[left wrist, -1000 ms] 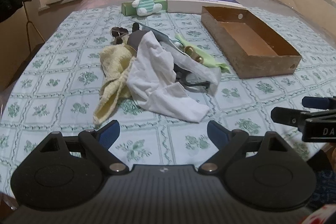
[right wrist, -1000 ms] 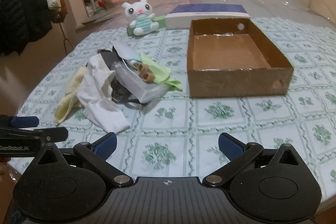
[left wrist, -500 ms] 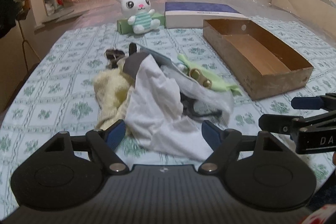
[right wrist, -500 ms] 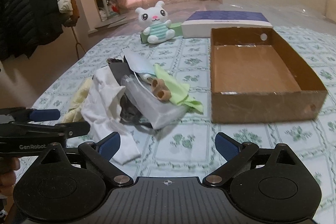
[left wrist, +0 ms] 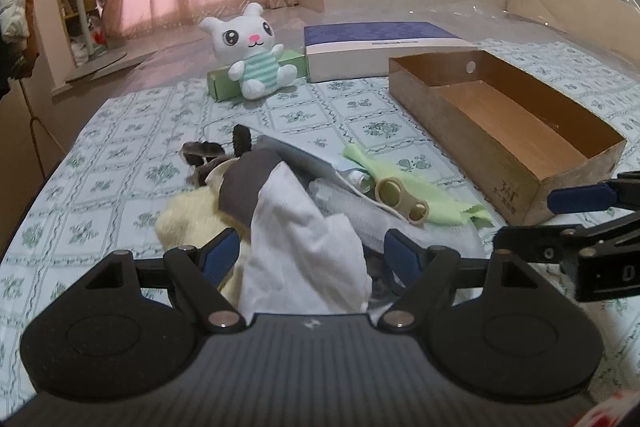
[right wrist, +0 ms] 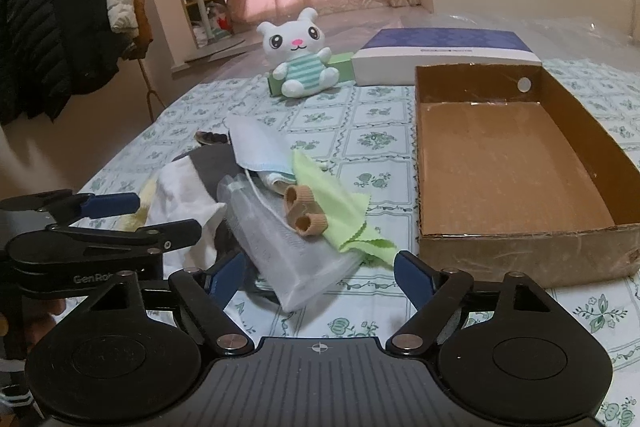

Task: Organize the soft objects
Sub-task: 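Reach the left gripper into the pile and grasp the white cloth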

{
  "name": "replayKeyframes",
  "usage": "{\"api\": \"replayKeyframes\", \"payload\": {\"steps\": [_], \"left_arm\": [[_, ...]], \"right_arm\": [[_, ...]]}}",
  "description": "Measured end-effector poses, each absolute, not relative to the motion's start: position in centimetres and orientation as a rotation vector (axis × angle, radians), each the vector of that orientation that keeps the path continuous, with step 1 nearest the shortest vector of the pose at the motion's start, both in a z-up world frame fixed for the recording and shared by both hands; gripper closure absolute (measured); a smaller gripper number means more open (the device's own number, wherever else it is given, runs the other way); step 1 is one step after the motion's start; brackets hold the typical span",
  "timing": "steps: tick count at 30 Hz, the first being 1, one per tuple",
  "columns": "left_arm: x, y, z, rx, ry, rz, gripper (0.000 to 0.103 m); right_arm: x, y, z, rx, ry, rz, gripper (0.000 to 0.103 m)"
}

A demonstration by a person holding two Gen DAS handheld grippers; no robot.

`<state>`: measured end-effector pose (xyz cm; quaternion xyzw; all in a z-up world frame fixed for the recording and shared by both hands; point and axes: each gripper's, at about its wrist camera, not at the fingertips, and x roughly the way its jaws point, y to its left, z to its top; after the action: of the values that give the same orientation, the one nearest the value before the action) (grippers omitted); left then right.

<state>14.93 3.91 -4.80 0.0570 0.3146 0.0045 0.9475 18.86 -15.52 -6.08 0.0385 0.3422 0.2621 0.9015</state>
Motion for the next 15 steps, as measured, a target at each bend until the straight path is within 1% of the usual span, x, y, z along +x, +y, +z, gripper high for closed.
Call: {"api": "replayKeyframes", "payload": {"steps": [1, 3, 5, 7, 8, 9, 13, 15], "left_arm": [[15.3, 3.9, -5.0, 0.124, 0.646, 0.008, 0.028], [15.9, 3.9, -5.3, 0.135, 0.656, 0.008, 0.041], [15.9, 4.0, -5.5, 0.14, 0.66, 0.0, 0.077], [15.1, 4.0, -5.2, 0.137, 0.648, -0.02, 0.089], [14.5, 4.1, -5.0, 0.13, 0.639, -0.035, 0.094], [13.8, 4.1, -4.8, 0.121, 0.634, -0.052, 0.095], [10.3, 3.6, -4.4, 0.106, 0.639, -0.111, 0.095], [8.6, 2.9, -4.9, 0.111, 0.672, -0.15, 0.095]], "right_arm": [[18.9, -15.6, -6.2, 0.083, 0.711, 0.538, 0.021], [18.9, -15.9, -6.4, 0.088, 0.718, 0.532, 0.021], [18.8, -16.2, -6.5, 0.091, 0.726, 0.524, 0.021], [18.6, -16.5, -6.5, 0.097, 0.729, 0.517, 0.021], [18.4, -16.7, -6.5, 0.102, 0.73, 0.515, 0.021], [18.3, -16.9, -6.5, 0.106, 0.731, 0.514, 0.021], [17.5, -17.5, -6.4, 0.111, 0.736, 0.511, 0.021], [17.0, -17.8, -6.6, 0.115, 0.744, 0.51, 0.021]]}}
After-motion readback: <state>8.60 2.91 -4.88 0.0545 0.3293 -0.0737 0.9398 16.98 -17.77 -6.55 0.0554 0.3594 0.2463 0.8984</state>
